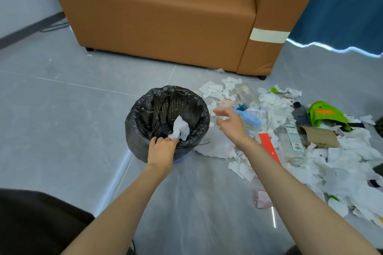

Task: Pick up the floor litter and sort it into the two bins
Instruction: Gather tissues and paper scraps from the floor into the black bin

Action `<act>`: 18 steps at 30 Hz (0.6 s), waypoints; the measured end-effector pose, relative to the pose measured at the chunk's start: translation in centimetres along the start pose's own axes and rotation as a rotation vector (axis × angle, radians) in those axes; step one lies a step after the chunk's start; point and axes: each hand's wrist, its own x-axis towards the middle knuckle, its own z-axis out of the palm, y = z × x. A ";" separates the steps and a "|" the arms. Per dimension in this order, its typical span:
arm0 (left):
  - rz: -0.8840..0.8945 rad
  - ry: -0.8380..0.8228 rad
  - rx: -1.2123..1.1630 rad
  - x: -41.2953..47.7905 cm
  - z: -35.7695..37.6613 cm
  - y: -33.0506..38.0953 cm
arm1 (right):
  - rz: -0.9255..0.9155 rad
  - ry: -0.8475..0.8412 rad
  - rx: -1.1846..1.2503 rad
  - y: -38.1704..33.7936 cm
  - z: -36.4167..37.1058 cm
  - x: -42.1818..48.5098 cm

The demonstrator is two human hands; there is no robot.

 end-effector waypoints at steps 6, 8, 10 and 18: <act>0.170 0.391 -0.076 0.4 0.7 3.5 | 0.187 0.068 -0.062 5.4 -3.0 -3.0; 0.275 0.441 -0.143 0.6 0.7 5.6 | 0.237 0.097 -0.091 7.7 -4.1 -4.3; 0.355 0.411 -0.179 0.7 0.8 7.8 | 0.282 0.131 -0.138 10.0 -5.0 -5.4; 0.274 -0.023 -0.300 -0.9 5.3 14.2 | 0.483 -0.102 -0.469 18.9 -7.9 -10.9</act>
